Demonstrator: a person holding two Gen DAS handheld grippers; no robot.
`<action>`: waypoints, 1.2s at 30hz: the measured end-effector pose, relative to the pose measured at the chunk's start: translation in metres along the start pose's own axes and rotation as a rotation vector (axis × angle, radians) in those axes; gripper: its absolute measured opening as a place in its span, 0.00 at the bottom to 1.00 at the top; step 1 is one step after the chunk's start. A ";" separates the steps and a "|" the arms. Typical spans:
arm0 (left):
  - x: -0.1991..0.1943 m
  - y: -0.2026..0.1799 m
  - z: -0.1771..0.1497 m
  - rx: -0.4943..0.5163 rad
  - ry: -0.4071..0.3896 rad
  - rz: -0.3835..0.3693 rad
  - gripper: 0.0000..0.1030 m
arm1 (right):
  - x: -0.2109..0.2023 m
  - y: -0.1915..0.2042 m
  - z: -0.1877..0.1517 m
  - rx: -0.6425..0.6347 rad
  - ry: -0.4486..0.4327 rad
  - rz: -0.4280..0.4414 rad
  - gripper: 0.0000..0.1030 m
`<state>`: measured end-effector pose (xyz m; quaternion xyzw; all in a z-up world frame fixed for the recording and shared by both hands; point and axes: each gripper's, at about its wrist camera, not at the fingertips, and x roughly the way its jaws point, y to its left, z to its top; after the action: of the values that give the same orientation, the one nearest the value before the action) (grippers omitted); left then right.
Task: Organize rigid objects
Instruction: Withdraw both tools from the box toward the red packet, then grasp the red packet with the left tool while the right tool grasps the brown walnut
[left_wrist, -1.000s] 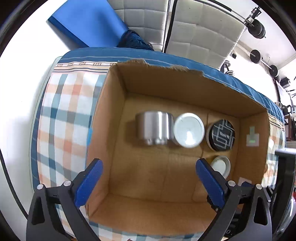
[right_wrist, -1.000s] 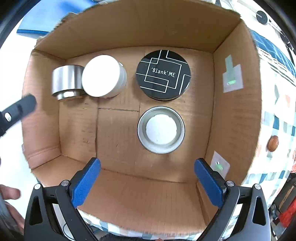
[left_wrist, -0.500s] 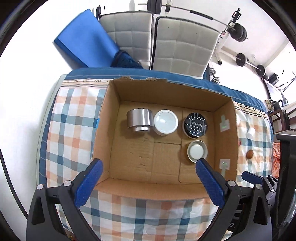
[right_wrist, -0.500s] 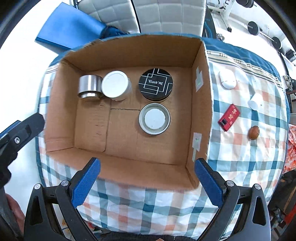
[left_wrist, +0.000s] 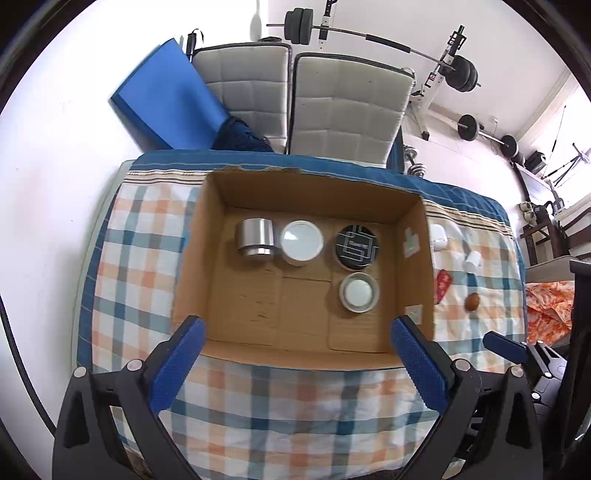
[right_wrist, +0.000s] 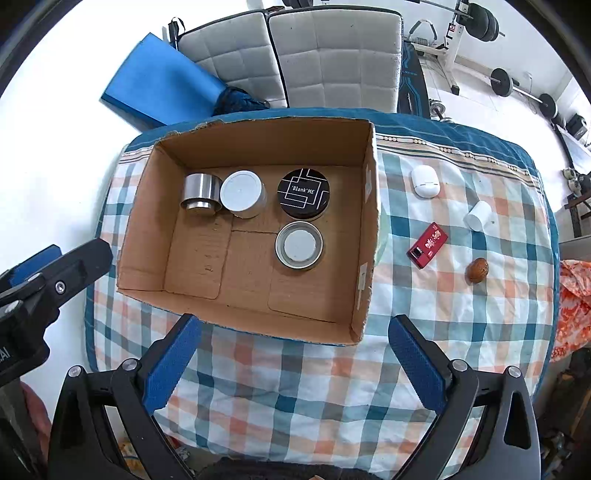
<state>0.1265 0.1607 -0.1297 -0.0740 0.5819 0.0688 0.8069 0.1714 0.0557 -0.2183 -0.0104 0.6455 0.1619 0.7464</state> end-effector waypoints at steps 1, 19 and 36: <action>0.000 -0.007 0.001 0.006 -0.001 -0.008 1.00 | -0.002 -0.009 0.000 0.015 -0.004 0.003 1.00; 0.121 -0.251 0.049 0.278 0.108 -0.114 0.98 | 0.026 -0.292 0.008 0.426 0.052 -0.081 1.00; 0.276 -0.277 0.052 0.251 0.428 -0.061 0.55 | 0.165 -0.333 0.025 0.534 0.220 0.087 0.55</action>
<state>0.3156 -0.0939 -0.3652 -0.0037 0.7412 -0.0460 0.6697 0.2992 -0.2169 -0.4381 0.1966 0.7420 0.0163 0.6407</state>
